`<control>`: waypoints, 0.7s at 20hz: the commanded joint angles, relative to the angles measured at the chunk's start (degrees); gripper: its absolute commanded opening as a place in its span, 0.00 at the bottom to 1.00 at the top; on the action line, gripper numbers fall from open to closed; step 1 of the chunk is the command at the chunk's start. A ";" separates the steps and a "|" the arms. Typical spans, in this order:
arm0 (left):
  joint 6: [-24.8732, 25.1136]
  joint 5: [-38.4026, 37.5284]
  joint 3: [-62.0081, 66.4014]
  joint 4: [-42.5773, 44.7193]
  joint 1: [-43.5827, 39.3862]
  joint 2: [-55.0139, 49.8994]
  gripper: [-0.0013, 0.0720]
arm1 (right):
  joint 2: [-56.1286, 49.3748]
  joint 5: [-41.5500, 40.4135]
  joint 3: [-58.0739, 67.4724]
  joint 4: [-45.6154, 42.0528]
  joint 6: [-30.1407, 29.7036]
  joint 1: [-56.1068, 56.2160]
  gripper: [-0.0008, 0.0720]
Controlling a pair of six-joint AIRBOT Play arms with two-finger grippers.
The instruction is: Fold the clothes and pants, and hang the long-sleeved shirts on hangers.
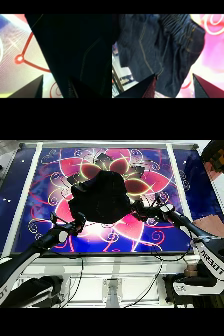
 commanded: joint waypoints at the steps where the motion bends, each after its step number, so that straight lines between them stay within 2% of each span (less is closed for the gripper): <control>1: -0.20 6.67 0.07 -1.09 0.02 -2.86 0.36 | -1.73 -0.39 0.00 2.01 0.37 0.07 0.72; 5: -0.20 10.38 0.15 -1.09 0.07 -4.76 0.35 | -3.61 -0.42 2.47 1.90 0.28 0.07 0.72; 6: -0.20 10.73 0.17 -1.07 0.04 -5.18 0.31 | -4.39 -0.26 3.72 1.70 0.28 0.09 0.72; 7: -0.22 10.95 0.20 -1.09 0.07 -5.46 0.31 | -5.16 -0.17 4.79 1.66 0.28 0.09 0.72; 8: -0.22 11.23 0.22 -1.09 0.04 -5.62 0.31 | -5.75 -0.24 5.44 1.62 0.31 0.07 0.69; 9: -0.20 11.93 0.22 -1.07 0.07 -5.64 0.23 | -6.19 -0.28 5.73 1.62 0.35 0.07 0.68; 10: -0.17 13.31 0.24 -1.07 0.07 -5.66 0.10 | -6.54 -0.11 5.79 1.18 0.35 0.07 0.68; 12: -0.17 16.87 0.46 -1.07 0.13 -5.66 0.03 | -6.84 1.57 5.79 -1.60 0.35 0.07 0.68; 14: -0.13 17.29 2.21 -0.76 0.44 -5.66 0.03 | -6.86 2.82 5.79 -3.85 0.35 0.07 0.68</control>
